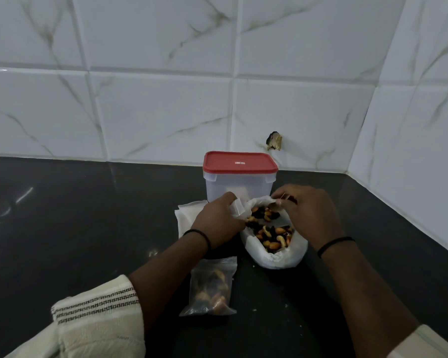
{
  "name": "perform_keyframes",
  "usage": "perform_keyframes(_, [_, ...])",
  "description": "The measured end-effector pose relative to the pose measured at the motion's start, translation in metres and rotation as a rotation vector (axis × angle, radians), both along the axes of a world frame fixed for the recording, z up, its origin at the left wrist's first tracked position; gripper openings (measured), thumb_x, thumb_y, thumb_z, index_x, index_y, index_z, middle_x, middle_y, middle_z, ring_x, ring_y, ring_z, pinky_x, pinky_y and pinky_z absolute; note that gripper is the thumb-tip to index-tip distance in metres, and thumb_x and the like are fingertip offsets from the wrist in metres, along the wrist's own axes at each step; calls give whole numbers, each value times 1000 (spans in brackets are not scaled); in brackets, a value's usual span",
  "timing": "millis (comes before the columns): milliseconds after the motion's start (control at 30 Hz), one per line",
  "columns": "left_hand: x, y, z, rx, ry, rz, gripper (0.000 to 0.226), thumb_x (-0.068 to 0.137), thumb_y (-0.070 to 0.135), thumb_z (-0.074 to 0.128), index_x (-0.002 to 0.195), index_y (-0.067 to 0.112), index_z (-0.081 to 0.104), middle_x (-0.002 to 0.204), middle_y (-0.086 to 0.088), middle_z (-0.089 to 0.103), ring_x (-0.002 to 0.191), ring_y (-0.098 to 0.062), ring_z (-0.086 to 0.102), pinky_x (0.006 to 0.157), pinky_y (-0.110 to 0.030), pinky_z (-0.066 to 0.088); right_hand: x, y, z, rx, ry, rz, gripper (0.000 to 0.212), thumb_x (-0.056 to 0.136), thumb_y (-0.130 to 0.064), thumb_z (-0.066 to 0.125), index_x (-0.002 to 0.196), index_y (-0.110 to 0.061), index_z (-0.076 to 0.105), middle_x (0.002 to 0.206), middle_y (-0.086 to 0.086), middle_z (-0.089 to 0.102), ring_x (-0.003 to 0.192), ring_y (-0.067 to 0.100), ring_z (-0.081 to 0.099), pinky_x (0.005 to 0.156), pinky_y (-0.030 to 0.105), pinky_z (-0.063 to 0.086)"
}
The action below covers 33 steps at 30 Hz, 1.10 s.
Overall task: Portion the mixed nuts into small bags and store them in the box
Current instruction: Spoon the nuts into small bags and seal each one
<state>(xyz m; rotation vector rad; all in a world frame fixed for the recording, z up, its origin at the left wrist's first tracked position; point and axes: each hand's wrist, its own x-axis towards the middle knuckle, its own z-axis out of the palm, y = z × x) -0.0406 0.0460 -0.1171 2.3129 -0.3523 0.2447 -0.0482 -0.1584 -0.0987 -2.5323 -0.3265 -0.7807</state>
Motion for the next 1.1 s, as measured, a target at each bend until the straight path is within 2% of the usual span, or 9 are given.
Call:
perform_keyframes(67, [-1,-1,0,-13,-10,-5,25,81,20,70,95,23,50,87,3,59,84,-17,60,73,-30,51,2,4,-6,-40,45,65,19,91,-18,65,100,-30,78,100,-9,76,90,10,69,87,32,54])
perform_keyframes(133, [-2,-1,0,-17,-14,-7,25,81,20,70,94,24,50,87,3,59,85,-18,60,74,-30,51,4,4,-10,-40,86,82,22,90,-19,66,101,-33,78,102,-10,76,93,10,69,89,34,55])
perform_keyframes(267, [-2,-1,1,-8,-6,-4,28,81,18,70,101,22,51,93,2,61,89,-19,60,78,-31,52,3,-2,-1,102,76,60,14,90,-21,69,93,-33,77,92,-16,74,84,-1,66,80,23,54])
perform_keyframes(433, [-2,-1,0,-8,-15,-5,27,82,18,69,99,23,50,88,5,58,85,-16,59,73,-27,49,0,-3,8,191,-11,75,11,88,-19,71,91,-28,76,85,-18,73,80,-3,66,74,14,51])
perform_keyframes(600, [-1,-1,0,-9,-27,-3,28,81,18,70,102,21,52,93,2,61,87,-17,60,77,-30,52,1,1,-4,230,151,213,24,89,-9,69,89,-31,78,89,-18,75,81,-8,67,70,3,47])
perform_keyframes(700, [-1,0,0,-10,-29,-4,28,81,19,70,101,22,51,92,4,60,87,-16,60,77,-30,52,0,-1,1,217,169,209,22,89,-11,70,89,-31,78,89,-16,75,81,-8,67,70,3,46])
perform_keyframes(867, [1,0,-1,-2,-36,-1,28,82,19,70,101,22,50,89,6,57,85,-14,58,74,-26,50,-4,-8,15,219,44,84,11,89,-19,70,90,-29,75,84,-19,71,78,-4,64,69,7,44])
perform_keyframes(1000, [1,0,-2,2,-44,-2,30,82,19,70,102,25,48,88,8,56,84,-13,57,70,-22,46,-1,-7,9,130,59,43,12,91,-20,68,92,-30,75,88,-15,72,82,1,64,75,21,50])
perform_keyframes(1100, [1,0,-1,7,-42,-4,34,82,19,71,109,20,51,95,4,59,89,-16,60,77,-28,52,3,-8,2,93,85,63,13,91,-22,68,95,-32,75,91,-15,73,83,-3,63,72,12,45])
